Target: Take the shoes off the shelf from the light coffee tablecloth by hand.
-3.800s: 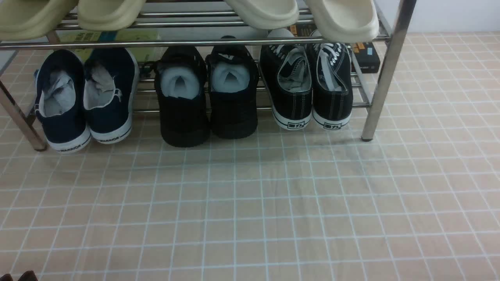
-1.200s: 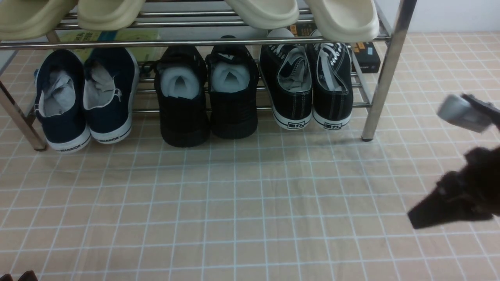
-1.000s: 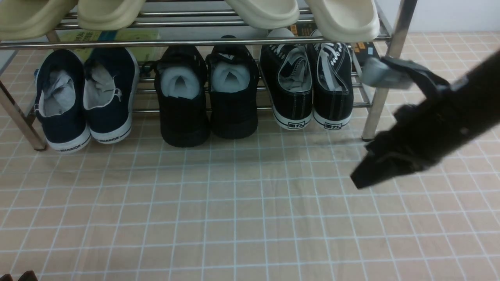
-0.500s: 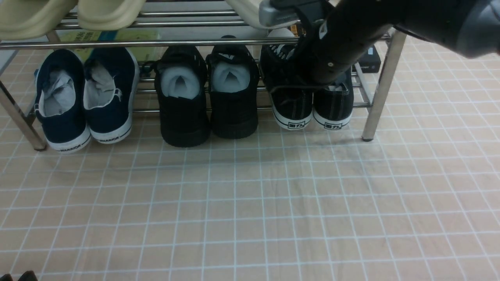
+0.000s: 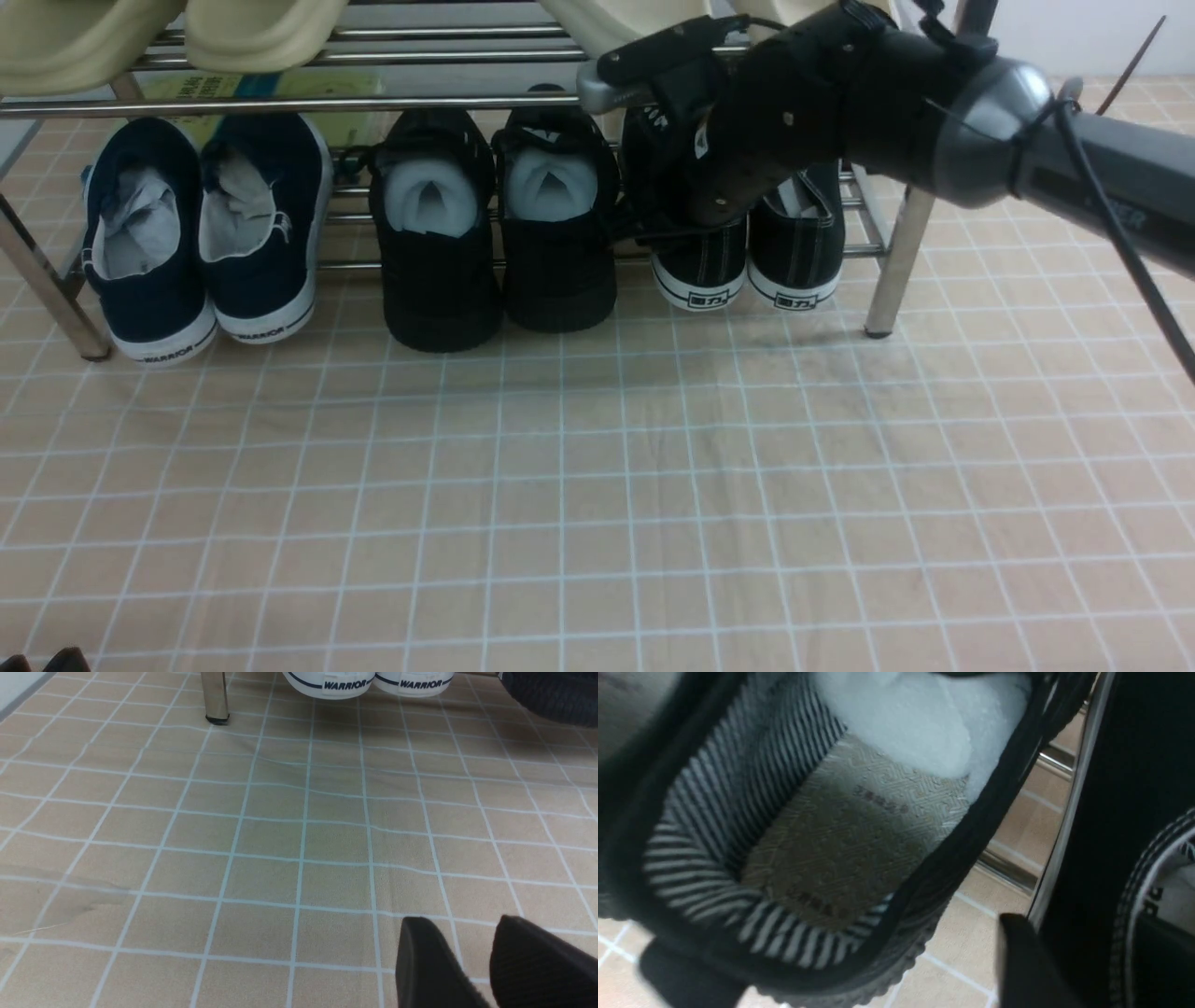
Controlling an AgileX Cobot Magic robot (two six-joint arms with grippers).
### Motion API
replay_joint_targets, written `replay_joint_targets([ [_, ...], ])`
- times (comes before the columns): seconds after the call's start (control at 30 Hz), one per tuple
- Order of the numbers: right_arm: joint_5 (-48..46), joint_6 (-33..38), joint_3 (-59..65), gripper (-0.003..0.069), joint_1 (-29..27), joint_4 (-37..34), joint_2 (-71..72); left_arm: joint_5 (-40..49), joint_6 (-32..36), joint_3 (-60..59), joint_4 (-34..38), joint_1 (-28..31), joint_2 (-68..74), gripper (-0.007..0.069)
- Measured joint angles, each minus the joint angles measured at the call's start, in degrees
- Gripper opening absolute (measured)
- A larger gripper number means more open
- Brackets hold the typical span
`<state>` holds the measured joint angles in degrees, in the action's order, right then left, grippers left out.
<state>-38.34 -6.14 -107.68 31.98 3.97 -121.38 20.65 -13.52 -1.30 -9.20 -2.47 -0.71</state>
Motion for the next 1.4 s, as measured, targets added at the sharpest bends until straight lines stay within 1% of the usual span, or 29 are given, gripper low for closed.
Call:
replay_joint_targets([
  [0.03, 0.0, 0.0, -0.01, 0.0252, 0.0, 0.0, 0.0, 0.0, 0.0, 0.0, 0.0, 0.0, 0.0, 0.0242],
  [0.1, -0.05, 0.0, -0.05, 0.0111, 0.0, 0.8, -0.28, 0.0, 0.0, 0.0, 0.0, 0.0, 0.0, 0.0242],
  [0.17, -0.24, -0.07, -0.12, 0.0025, 0.0, 0.74, -0.21, 0.0, 0.0, 0.0, 0.0, 0.0, 0.0, 0.0242],
  [0.2, -0.32, -0.14, -0.17, 0.0009, 0.0, 0.59, -0.03, 0.0, 0.0, 0.0, 0.0, 0.0, 0.0, 0.0242],
  [0.27, -1.08, -0.19, -0.17, 0.0003, 0.0, -0.06, 0.52, 0.0, 0.0, 0.0, 0.0, 0.0, 0.0, 0.0242],
  [0.33, -3.8, -0.2, -0.11, 0.0003, 0.0, -1.78, 2.14, 0.0, 0.0, 0.0, 0.0, 0.0, 0.0, 0.0242],
  [0.5, -14.39, -0.19, -0.04, 0.0003, 0.0, -7.58, 9.47, 0.0, 0.0, 0.0, 0.0, 0.0, 0.0, 0.0242],
  [0.63, -23.51, 1.22, -0.04, 0.0003, 0.1, -12.42, 15.35, 0.0, 0.0, 0.0, 0.0, 0.0, 0.0, 0.0242],
  [0.7, -25.81, 1.55, -0.04, 0.0003, 0.1, -13.3, 16.28, 0.0, 0.0, 0.0, 0.0, 0.0, 0.0, 0.0242],
  [0.73, -29.1, 2.09, -0.04, 0.0003, 0.1, -14.41, 17.46, 0.0, 0.0, 0.0, 0.0, 0.0, 0.0, 0.0242],
  [0.83, -33.6, 2.81, -0.04, 0.0003, 0.1, -16.05, 19.18, 0.0, 0.0, 0.0, 0.0, 0.0, 0.0, 0.0242],
  [0.97, -34.1, 3.66, 1.61, 0.0003, 1.14, -17.25, 22.26, 0.0, 0.0, 0.0, 0.0, 0.0, 0.0, 0.0242],
  [1.13, -34.02, 3.18, 8.02, 0.0006, 6.49, -17.04, 27.75, 0.0, 0.0, 0.0, 0.0, 0.0, 0.0, 0.0242],
  [1.27, -34.13, 0.64, 14.16, 0.0007, 11.61, -17.1, 29.5, 0.0, 0.0, 0.0, 0.0, 0.0, 0.0, 0.0242],
  [1.33, -34.13, -0.06, 15.56, 0.0007, 12.62, -16.83, 29.5, 0.0, 0.0, 0.0, 0.0, 0.0, 0.0, 0.0242],
  [1.4, -34.13, -2.17, 19.03, 0.0007, 14.46, -14.94, 29.11, 0.0, 0.0, 0.0, 0.0, 0.0, 0.0, 0.0242],
])
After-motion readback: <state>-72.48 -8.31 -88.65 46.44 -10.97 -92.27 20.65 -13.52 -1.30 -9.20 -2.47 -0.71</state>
